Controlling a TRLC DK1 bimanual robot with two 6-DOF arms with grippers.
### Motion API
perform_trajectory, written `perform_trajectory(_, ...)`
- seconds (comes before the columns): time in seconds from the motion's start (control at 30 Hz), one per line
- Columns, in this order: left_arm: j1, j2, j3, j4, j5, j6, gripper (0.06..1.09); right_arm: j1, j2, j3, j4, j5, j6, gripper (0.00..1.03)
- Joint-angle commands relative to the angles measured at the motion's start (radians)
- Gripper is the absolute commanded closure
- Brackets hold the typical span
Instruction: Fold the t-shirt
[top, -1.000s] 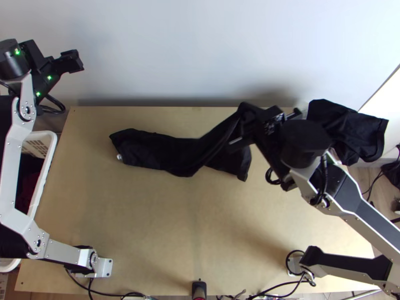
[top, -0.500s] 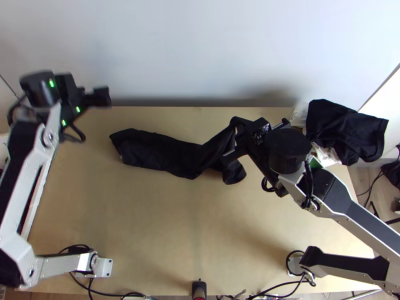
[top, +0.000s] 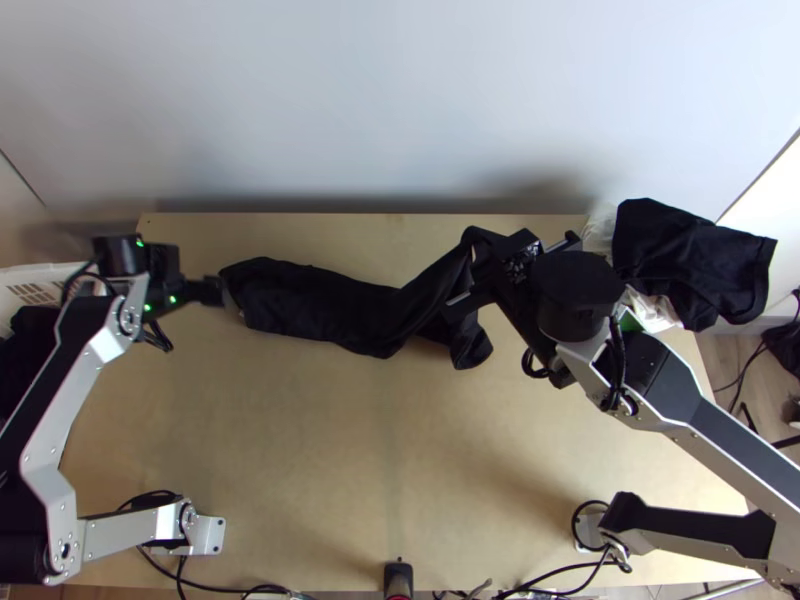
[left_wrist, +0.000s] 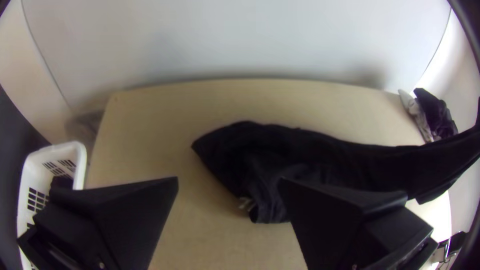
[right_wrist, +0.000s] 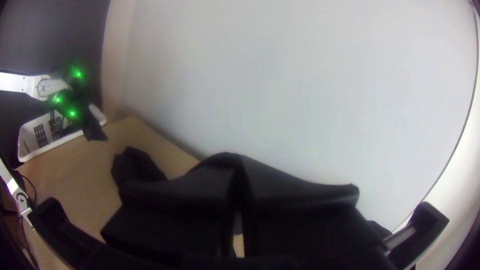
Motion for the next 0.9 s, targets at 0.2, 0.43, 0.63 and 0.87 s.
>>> perform_trajectory(0.2, -0.036, 0.136, -0.114, -0.004, 0.082, -0.138, 0.11, 0.001, 0.023, 0.033, 0.008, 0.001, -0.018, 1.0)
perform_trajectory(0.43, -0.128, 0.194, -0.112, 0.063, 0.087, -0.253, 0.11, 0.0, 0.024, 0.044, 0.008, 0.001, -0.021, 1.0)
perform_trajectory(0.63, -0.208, 0.236, -0.111, 0.138, 0.035, -0.319, 0.11, -0.002, 0.024, 0.059, 0.006, 0.001, -0.03, 1.0)
perform_trajectory(0.87, -0.231, 0.305, -0.088, 0.191, 0.005, -0.351, 0.73, -0.008, 0.017, 0.067, 0.003, 0.003, -0.039, 1.0)
